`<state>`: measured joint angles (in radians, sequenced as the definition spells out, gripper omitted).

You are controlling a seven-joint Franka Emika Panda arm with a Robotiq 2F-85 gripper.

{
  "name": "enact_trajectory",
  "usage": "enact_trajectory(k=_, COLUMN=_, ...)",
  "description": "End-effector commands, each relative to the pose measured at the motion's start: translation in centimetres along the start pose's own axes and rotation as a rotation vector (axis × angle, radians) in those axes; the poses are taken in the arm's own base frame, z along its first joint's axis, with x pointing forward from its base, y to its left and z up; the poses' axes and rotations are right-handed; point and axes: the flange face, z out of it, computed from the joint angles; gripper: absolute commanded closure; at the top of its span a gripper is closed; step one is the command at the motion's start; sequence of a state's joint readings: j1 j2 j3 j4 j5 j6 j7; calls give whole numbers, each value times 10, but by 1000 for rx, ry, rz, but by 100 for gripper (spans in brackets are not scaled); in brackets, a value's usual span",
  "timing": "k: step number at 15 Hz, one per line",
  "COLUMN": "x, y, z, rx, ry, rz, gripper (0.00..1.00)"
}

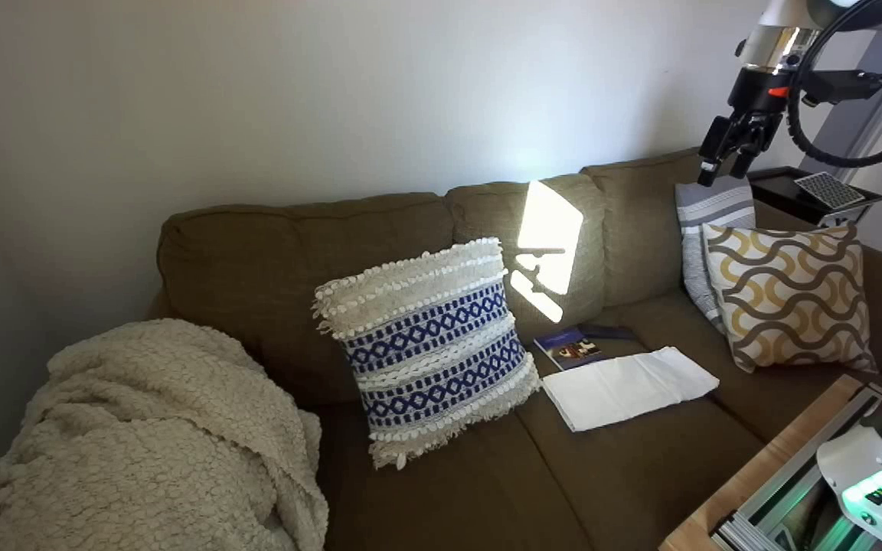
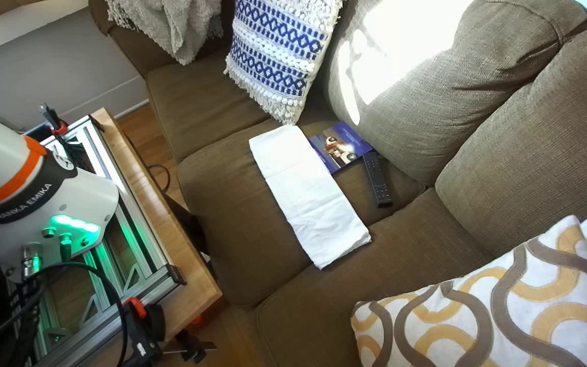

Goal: Fold the white towel from left to right then place it on the backrest of the sofa.

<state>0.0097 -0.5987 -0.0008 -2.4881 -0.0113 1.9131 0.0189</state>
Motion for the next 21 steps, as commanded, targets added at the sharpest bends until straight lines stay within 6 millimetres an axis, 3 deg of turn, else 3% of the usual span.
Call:
enact_trajectory(k=1, x=0, y=0, z=-1, rx=0, ry=-1, rz=0, gripper=0)
enact_trajectory(k=3, x=0, y=0, z=-1, rx=0, ry=-1, rz=0, gripper=0)
enact_trajectory(k=10, x=44, y=7, z=79, rx=93, ry=-193, rz=35, gripper=0)
enact_trajectory(k=16, x=88, y=-32, z=169, rx=61, ry=-234, rz=30, gripper=0)
enact_trajectory(k=21, x=109, y=-77, z=255, rx=97, ry=-241, rz=45, gripper=0)
